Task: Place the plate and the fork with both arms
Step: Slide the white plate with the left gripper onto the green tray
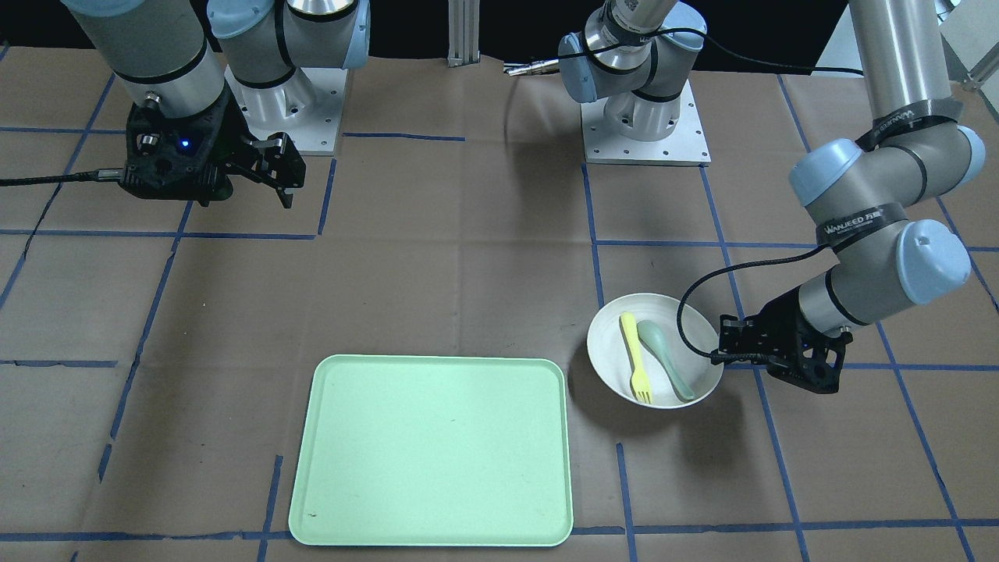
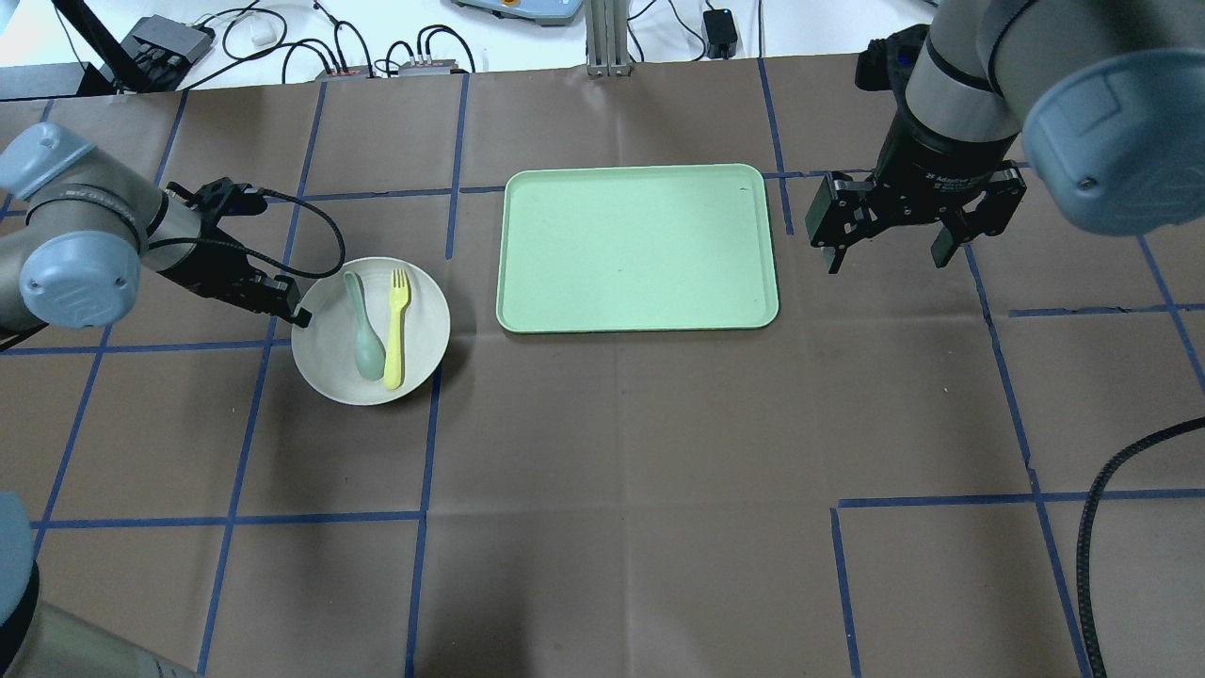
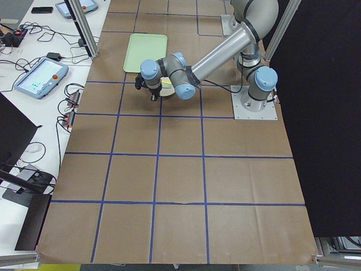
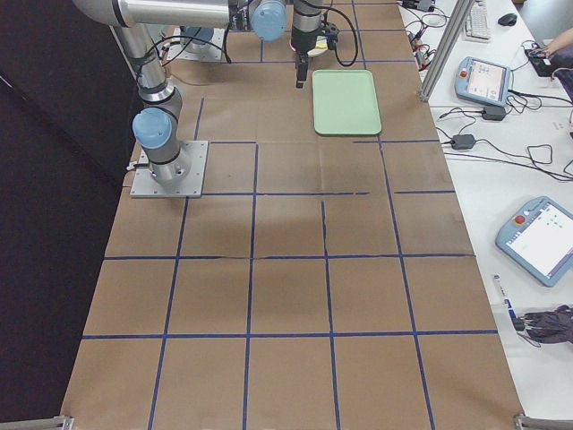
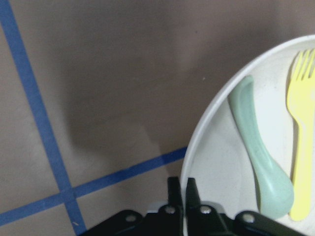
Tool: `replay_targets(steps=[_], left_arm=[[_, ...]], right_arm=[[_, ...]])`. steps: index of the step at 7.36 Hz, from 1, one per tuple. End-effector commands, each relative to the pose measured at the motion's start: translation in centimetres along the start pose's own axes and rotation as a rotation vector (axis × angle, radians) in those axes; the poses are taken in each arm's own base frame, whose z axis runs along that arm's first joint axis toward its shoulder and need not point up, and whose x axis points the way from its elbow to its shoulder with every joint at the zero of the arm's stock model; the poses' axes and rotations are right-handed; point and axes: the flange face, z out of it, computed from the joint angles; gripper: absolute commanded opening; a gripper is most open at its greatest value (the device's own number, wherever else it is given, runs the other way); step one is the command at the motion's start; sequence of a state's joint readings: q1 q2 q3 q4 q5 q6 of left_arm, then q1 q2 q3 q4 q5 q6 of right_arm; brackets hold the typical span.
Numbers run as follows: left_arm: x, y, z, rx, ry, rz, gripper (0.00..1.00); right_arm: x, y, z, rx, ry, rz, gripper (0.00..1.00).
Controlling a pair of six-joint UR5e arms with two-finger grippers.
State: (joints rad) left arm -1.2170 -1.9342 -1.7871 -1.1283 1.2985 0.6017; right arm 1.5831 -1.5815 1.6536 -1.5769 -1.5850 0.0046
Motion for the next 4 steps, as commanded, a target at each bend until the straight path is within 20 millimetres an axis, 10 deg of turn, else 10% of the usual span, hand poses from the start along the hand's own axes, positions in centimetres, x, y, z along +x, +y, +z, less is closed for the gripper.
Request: replay_targets(steps=[1,4], left_arm=[[5.3,-4.0,0.3,0.011,-0.003,-0.019,0.0],[11.2,-10.3,3.1,0.017,0.04,0.014,0.0]], right_arm=[[0.0,0.0,0.0,0.0,0.001,0.0,1.0],[0.0,0.0,0.0,0.0,0.0,0.0,1.0]])
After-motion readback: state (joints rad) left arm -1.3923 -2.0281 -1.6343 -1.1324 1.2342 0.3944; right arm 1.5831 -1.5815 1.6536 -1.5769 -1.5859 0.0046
